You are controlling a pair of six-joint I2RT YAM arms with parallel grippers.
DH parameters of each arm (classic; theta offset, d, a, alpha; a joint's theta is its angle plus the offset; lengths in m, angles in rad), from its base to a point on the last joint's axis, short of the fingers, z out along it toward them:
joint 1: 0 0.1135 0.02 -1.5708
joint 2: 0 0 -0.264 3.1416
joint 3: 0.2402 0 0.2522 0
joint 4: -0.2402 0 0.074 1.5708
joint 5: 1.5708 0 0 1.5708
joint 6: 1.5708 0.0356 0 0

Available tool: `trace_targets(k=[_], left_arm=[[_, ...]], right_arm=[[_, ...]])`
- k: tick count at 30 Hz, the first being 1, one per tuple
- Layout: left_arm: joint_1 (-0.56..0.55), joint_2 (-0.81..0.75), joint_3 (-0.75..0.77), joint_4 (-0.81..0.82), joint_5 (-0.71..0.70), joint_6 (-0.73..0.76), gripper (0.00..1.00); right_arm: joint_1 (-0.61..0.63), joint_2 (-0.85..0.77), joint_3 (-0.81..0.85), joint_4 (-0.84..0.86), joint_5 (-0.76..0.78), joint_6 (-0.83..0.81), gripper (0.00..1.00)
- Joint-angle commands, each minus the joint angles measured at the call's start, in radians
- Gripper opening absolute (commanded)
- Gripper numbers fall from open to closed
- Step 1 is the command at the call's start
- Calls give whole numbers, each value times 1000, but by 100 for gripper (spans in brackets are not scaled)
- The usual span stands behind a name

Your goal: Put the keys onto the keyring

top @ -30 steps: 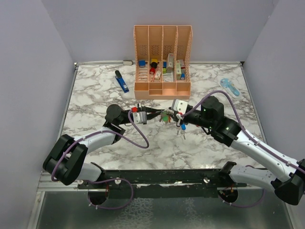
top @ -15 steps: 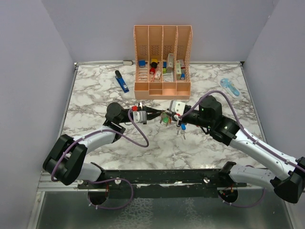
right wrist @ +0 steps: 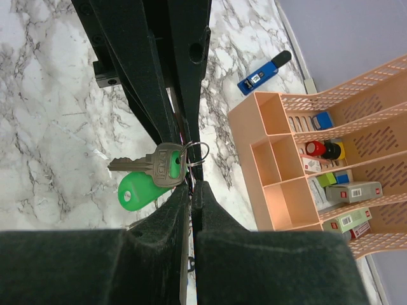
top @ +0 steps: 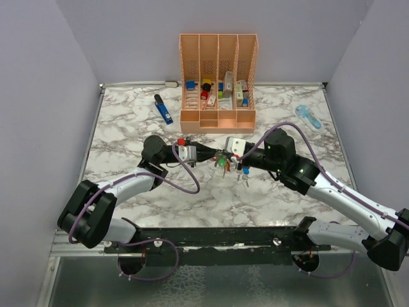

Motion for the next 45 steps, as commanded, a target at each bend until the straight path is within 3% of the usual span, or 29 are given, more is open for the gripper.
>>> trace_targets(k=[1, 7, 19, 25, 29, 35, 40, 45], left_arm=[[3, -12, 52, 29, 37, -9, 0], [34, -13, 78, -26, 31, -13, 6], [122, 19, 169, -216, 10, -42, 29], [227, 33, 233, -308, 58, -97, 31], [236, 50, 287, -361, 112, -147, 31], [209, 125, 405, -332, 283, -376, 36], [155, 150, 491, -486, 379, -363, 51], [125, 192, 551, -602, 459, -398, 55]], right_arm=[[10, -8, 24, 6, 26, 33, 1], [10, -31, 27, 0, 84, 89, 1], [10, -17, 63, -74, 134, 191, 1], [10, 12, 118, -163, 163, 254, 1], [9, 14, 127, -175, 179, 294, 1], [10, 28, 150, -195, 206, 342, 1], [10, 39, 164, -194, 209, 358, 1], [10, 44, 168, -189, 223, 346, 1]])
